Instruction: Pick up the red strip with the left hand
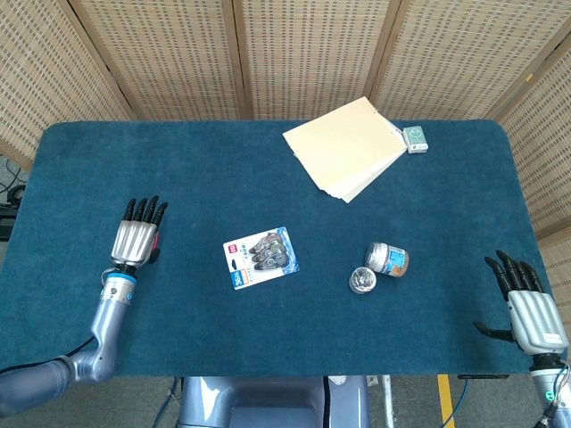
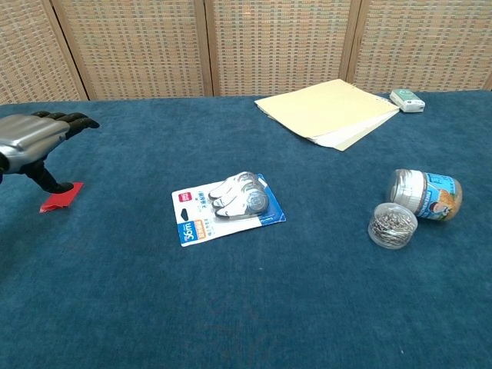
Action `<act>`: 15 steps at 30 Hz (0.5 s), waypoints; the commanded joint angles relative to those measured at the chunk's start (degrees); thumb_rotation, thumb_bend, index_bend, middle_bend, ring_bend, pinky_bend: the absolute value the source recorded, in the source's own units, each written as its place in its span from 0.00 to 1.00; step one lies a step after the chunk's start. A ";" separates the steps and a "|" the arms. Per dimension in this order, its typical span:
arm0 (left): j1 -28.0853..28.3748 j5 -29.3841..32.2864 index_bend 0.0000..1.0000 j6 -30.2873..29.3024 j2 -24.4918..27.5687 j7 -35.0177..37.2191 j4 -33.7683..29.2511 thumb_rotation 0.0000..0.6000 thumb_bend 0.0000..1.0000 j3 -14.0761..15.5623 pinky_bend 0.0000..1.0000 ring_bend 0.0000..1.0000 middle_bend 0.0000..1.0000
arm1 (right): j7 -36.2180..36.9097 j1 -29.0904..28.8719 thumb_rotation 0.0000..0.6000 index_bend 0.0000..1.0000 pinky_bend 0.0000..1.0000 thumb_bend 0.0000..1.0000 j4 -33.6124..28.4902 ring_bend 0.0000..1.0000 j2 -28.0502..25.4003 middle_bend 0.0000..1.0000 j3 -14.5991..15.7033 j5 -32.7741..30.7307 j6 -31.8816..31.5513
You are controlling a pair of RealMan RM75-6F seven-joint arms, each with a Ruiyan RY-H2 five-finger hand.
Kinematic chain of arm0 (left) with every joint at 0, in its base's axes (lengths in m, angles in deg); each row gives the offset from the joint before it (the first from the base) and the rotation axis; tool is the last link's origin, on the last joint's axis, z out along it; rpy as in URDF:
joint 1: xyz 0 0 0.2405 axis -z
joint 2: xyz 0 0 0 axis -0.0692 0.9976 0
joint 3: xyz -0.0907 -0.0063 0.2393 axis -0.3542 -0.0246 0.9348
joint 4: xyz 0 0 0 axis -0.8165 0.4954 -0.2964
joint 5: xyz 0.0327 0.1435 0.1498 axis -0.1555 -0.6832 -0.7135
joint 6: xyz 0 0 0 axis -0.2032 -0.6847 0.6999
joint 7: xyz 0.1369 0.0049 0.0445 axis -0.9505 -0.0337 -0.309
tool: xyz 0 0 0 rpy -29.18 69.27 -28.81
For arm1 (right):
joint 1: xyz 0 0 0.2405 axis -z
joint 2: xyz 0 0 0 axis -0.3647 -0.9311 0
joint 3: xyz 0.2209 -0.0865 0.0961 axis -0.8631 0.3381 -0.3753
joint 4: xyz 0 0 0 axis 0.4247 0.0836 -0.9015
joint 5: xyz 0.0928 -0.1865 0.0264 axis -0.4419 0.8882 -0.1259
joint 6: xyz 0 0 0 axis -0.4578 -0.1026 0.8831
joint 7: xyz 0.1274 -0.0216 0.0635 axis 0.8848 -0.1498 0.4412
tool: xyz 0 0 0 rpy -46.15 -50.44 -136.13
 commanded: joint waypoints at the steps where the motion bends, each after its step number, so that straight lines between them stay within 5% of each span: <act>1: -1.87 -2.53 0.17 -1.73 2.24 1.57 -2.73 1.00 0.30 1.82 0.00 0.00 0.00 | -0.09 0.02 1.00 0.01 0.00 0.00 -0.05 0.00 0.01 0.00 0.01 0.02 -0.06; 5: -3.20 -4.45 0.32 -3.03 3.48 2.43 -4.03 1.00 0.30 3.23 0.00 0.00 0.00 | -0.46 0.01 1.00 0.01 0.00 0.00 -0.19 0.00 0.06 0.00 0.10 0.20 -0.08; 15: -4.73 -6.02 0.44 -3.47 3.04 2.69 -1.64 1.00 0.32 4.96 0.00 0.00 0.00 | -1.43 -0.05 1.00 0.01 0.00 0.00 -0.34 0.00 0.34 0.00 0.19 0.31 -0.10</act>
